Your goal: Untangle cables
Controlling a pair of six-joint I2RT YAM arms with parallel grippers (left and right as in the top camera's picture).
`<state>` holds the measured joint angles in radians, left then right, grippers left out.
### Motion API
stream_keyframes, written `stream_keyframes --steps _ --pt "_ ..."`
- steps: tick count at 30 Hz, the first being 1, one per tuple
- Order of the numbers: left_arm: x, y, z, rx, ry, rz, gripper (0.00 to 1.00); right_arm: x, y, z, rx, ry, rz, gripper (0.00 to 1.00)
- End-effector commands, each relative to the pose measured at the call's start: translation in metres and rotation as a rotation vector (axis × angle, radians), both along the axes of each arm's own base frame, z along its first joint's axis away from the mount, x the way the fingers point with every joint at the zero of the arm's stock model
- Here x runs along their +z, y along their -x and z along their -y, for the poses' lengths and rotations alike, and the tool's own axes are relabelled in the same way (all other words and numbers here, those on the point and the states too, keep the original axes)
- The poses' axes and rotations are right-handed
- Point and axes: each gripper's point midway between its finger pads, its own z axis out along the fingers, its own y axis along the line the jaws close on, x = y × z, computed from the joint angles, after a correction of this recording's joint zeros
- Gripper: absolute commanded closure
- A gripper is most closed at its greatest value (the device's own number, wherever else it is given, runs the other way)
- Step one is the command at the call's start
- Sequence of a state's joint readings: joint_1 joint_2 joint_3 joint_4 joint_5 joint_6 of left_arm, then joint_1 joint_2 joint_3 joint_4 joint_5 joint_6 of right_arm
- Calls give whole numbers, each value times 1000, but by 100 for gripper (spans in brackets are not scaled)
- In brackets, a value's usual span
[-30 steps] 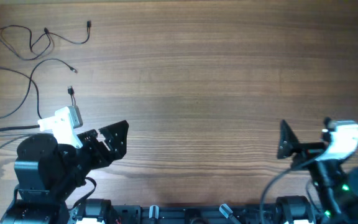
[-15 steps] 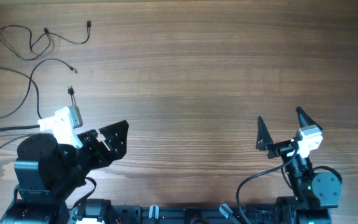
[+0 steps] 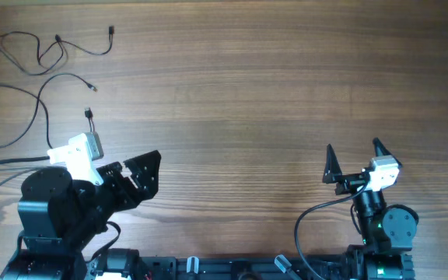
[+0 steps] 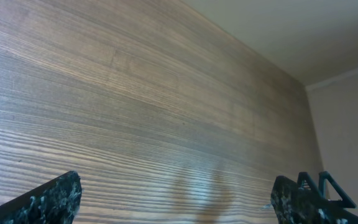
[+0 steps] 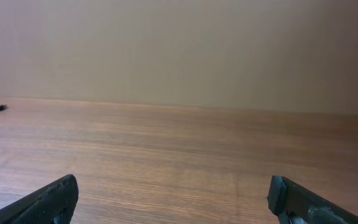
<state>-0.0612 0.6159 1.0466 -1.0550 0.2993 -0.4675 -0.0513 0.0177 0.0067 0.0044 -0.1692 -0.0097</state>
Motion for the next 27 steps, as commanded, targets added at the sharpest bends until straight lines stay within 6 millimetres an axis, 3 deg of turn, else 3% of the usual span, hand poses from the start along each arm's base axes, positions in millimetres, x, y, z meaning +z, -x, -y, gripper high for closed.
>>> stream_keyframes --steps 1,27 --pt "1 0 0 -9 -19 12 0 1 0 11 -65 13 9 0" --pt "1 0 0 -9 -19 12 0 3 0 8 -48 14 15 0"
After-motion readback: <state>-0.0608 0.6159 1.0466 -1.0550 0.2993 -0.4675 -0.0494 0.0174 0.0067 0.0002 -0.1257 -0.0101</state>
